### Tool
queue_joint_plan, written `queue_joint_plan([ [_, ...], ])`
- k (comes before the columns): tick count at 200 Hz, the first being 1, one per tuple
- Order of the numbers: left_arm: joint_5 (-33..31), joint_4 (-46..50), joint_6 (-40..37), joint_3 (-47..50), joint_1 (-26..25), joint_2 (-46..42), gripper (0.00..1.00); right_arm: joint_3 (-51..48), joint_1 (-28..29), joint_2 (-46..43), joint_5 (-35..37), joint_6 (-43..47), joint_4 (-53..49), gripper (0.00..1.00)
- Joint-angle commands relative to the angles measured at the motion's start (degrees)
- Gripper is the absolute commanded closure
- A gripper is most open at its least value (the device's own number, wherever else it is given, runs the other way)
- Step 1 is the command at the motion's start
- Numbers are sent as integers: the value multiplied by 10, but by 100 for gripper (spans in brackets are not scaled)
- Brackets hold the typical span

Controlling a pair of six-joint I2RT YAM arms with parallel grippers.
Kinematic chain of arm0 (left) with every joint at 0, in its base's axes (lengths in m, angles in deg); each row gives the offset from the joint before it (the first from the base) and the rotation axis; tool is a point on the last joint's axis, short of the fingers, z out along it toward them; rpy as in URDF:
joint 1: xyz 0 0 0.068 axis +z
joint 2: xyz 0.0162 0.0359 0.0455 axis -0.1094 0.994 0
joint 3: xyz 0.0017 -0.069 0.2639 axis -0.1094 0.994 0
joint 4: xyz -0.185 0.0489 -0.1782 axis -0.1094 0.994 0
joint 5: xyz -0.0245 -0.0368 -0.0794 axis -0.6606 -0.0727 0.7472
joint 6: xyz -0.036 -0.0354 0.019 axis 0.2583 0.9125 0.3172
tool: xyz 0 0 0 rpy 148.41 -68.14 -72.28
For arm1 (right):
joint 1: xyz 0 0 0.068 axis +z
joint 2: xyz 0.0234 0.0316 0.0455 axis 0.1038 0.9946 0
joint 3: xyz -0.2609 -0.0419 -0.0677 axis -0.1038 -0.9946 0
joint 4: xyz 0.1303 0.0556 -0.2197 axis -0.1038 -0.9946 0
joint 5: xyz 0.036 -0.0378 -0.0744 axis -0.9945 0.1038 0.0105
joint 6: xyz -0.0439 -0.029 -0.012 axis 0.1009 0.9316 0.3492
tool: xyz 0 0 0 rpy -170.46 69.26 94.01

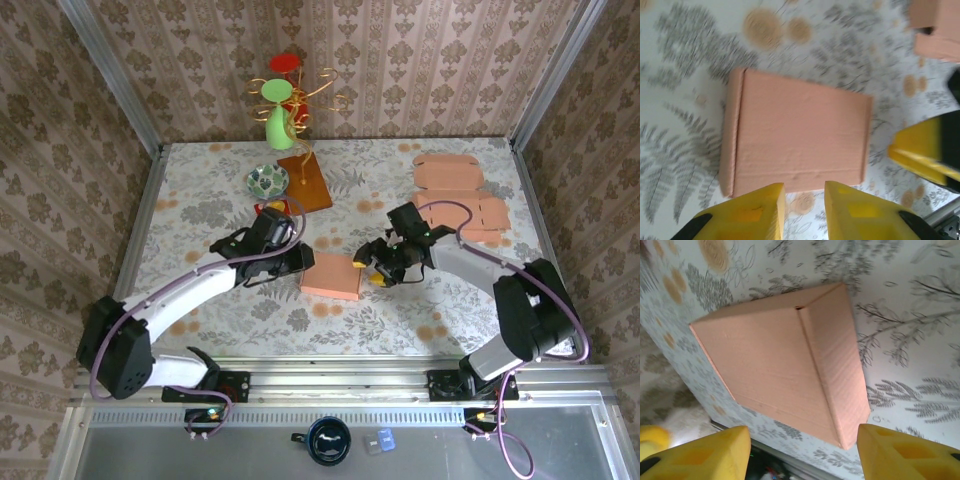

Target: Fold the paper box

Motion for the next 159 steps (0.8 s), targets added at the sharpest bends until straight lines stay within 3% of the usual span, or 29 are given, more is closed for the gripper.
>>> queue_joint_plan([
  [1,-21,-51,-80,-6,-6,-46,72,25,12,29,10,72,-22,43],
  [36,-58,-37,-122,17,-1,-107,72,45,25,74,20,97,-50,46],
  [83,-84,4,-108,48,11,-179,73,92,69,125,24,102,-43,56],
  [159,-139,103,-110,60,16,-309,73,291,167,281,50,94,-51,67],
])
